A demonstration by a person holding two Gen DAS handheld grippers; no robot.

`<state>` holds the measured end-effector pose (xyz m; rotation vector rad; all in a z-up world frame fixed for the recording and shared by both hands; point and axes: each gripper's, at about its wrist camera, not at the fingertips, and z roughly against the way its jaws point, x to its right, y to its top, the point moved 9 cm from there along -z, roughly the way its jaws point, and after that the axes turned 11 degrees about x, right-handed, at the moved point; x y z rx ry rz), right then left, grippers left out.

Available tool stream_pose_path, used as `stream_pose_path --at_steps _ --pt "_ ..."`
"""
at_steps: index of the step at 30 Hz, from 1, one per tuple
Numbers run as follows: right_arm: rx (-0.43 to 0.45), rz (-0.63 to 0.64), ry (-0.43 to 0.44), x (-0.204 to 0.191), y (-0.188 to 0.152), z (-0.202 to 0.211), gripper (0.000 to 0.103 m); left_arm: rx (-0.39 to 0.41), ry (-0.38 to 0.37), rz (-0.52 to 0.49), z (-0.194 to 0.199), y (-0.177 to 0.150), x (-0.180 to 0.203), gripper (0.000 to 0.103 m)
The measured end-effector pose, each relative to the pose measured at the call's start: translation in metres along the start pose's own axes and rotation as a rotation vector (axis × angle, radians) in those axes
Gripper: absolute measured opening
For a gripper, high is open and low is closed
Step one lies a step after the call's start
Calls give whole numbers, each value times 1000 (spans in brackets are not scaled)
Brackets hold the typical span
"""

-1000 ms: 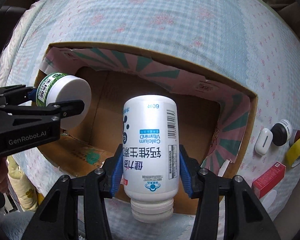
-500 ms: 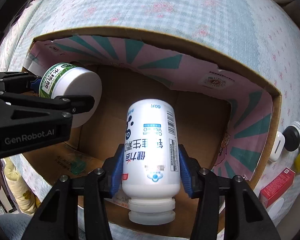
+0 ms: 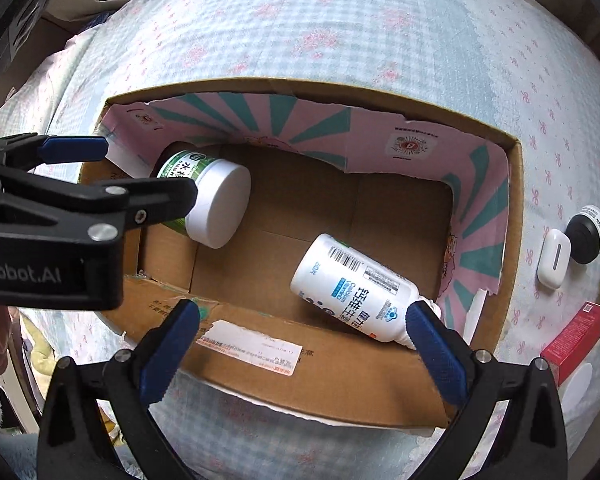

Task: Organize rigid objects
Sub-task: 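Lower both items into the box and open both tools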

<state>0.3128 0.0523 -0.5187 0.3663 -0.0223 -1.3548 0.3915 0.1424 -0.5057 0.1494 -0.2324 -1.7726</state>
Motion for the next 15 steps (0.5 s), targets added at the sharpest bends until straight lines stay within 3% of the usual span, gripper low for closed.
stream_pose_path --at_steps 6,15 --pt "26 9 -15 7 6 29 103 45 4 33 28 -6 -6 103" --pt "81 50 -55 -21 6 66 103 138 5 110 96 -31 -25 103"
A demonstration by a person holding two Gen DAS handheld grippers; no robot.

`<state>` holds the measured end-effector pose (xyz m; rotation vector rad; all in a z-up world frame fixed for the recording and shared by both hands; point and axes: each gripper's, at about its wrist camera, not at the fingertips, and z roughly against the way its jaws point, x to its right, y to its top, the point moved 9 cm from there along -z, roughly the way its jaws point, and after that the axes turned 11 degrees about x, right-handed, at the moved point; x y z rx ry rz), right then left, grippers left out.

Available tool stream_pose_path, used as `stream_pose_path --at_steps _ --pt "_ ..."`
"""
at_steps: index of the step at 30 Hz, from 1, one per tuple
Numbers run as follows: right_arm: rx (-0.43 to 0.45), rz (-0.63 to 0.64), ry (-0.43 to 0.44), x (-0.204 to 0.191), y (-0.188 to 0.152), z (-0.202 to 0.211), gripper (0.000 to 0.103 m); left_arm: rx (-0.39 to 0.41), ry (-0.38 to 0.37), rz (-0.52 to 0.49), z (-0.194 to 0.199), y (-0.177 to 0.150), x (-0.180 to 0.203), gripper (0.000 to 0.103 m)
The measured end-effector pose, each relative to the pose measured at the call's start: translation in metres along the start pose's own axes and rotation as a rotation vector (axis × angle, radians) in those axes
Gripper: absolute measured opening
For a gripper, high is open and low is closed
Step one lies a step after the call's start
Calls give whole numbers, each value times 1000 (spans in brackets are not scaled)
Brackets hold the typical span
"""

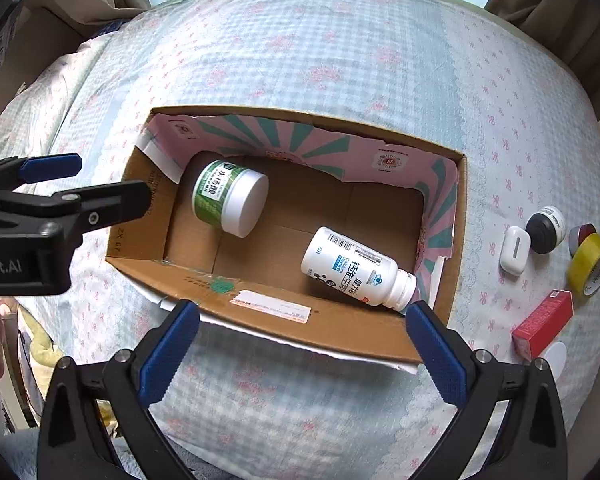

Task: Organize rigid objects
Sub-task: 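Lower both items into the box and open both tools, then lift both tools away from the box toward the remaining items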

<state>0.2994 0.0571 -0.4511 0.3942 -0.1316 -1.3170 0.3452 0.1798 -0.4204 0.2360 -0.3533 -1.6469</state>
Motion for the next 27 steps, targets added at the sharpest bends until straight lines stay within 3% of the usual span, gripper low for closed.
stream_pose_path --at_steps 5,12,20,27 --pt "35 2 -37 -10 -8 39 103 73 -2 31 51 -18 -8 103" --pt "101 -111 -104 6 -33 97 103 169 -21 21 105 -44 -5 103" --pt "165 -293 -209 73 -75 159 103 209 -52 -54 135 -74 38 103" --pt "237 -420 -254 156 -105 201 103 199 -80 -98 136 -88 106 103"
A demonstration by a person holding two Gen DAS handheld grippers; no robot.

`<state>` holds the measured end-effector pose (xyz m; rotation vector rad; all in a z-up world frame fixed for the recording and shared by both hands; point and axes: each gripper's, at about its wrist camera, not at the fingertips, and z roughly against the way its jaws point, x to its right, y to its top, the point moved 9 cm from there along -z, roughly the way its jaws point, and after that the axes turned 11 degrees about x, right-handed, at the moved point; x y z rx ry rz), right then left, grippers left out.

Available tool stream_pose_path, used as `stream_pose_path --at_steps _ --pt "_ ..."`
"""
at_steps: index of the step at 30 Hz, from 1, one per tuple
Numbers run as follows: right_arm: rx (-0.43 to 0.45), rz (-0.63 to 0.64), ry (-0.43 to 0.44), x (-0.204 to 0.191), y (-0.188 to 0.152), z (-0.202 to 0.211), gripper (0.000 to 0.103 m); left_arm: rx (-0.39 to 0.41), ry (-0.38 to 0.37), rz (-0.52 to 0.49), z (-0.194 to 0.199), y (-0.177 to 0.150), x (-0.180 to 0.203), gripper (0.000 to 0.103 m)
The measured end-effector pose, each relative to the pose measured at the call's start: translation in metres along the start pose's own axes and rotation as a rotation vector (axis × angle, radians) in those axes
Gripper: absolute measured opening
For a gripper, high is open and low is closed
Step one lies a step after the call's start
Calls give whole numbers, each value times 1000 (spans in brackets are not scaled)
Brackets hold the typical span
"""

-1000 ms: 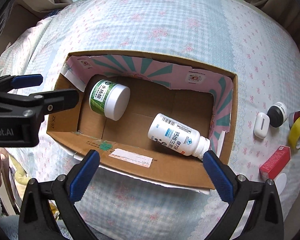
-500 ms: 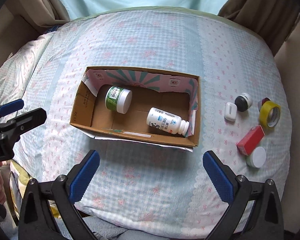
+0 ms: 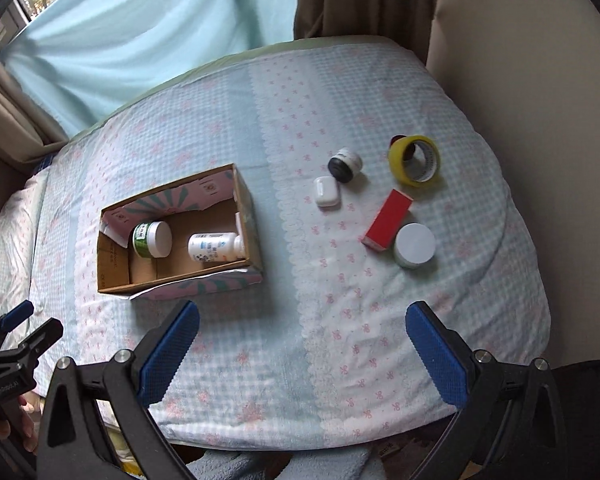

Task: Organize rigid objects
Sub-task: 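Lift both tools away from the box toward the remaining items, then grasp the red box with the left tool while the right grasps the yellow tape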

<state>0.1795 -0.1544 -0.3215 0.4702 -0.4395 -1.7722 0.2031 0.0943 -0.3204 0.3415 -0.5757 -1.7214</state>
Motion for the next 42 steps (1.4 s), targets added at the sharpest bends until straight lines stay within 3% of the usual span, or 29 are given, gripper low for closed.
stream_pose_path --at_steps 10,20,31,38,42 --pt "87 3 64 120 56 -13 103 -49 -10 -8 -46 6 139 103" --pt "54 -5 130 185 100 -63 103 -157 -35 -109 -121 18 259 103" --pt "32 -59 125 211 124 -134 103 -271 -94 -228 -249 42 328 103" --pt "16 32 156 204 119 -205 103 -291 -130 -253 -315 32 344 102" --pt "45 35 209 197 114 -240 103 -303 -150 -218 -340 26 343 93"
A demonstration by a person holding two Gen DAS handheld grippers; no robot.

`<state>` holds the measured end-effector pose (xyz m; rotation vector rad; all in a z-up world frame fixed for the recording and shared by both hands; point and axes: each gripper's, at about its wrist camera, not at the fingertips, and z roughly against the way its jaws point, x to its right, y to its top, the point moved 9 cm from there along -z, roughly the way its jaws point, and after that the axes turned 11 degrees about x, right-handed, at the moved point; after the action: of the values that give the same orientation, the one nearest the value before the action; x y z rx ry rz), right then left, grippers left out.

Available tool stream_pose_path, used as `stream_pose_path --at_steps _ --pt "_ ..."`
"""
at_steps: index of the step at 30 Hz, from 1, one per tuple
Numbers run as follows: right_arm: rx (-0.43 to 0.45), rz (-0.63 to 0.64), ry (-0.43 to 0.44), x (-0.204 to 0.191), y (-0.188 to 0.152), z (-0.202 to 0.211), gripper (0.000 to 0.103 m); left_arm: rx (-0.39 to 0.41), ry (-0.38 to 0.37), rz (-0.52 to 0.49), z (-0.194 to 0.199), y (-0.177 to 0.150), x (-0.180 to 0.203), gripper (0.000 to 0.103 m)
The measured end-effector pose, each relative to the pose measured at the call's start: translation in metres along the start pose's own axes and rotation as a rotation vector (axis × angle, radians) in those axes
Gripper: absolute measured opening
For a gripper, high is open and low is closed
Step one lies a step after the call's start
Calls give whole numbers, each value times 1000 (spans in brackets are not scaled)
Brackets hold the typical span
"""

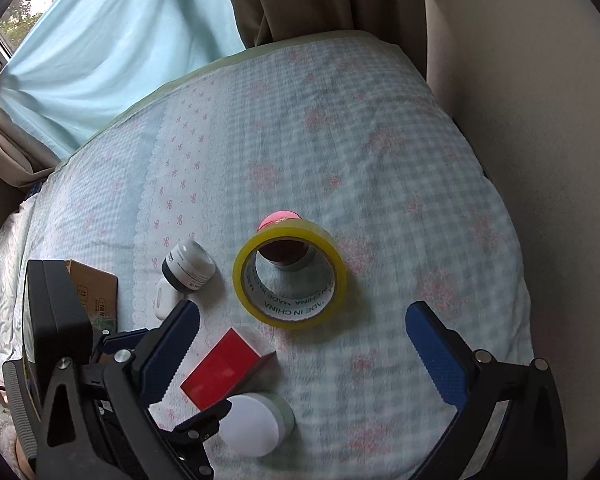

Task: Organize rigid objects
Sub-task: 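Grasp the red box with the left tool while the right grasps the yellow tape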

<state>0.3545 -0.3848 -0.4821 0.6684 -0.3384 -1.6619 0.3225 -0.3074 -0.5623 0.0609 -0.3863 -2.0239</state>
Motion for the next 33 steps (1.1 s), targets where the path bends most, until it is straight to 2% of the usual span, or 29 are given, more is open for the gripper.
stream_pose_path --at_steps 5,10,17,21,23,24,26,27,29,33 --pt "37 27 20 0 -3 -27 103 -22 -22 37 -19 0 -6 91" --pt "11 -41 101 -2 -8 -50 103 -15 -54 87 -26 -1 -9 91" --pt "67 92 50 -9 -5 -68 103 7 -47 45 -33 -20 -5 90" --pt "64 155 17 -15 -5 -79 103 11 -33 18 -40 -22 0 82" --pt "23 160 -4 -14 -8 -90 103 8 -29 3 -45 -22 3 76" --pt "-16 155 -10 -13 -12 -97 103 3 -25 -4 -48 -23 3 68" --pt "-73 148 -2 -12 -19 -110 103 -3 -26 -21 -52 -26 4 64" --pt "-89 143 -3 -10 -21 -114 103 4 -23 -39 -52 -26 6 60" --pt "-86 133 14 -11 -21 -115 103 15 -28 -95 -51 -25 16 47" --pt "-79 132 15 -9 -18 -112 100 23 -11 -127 -51 -26 22 44"
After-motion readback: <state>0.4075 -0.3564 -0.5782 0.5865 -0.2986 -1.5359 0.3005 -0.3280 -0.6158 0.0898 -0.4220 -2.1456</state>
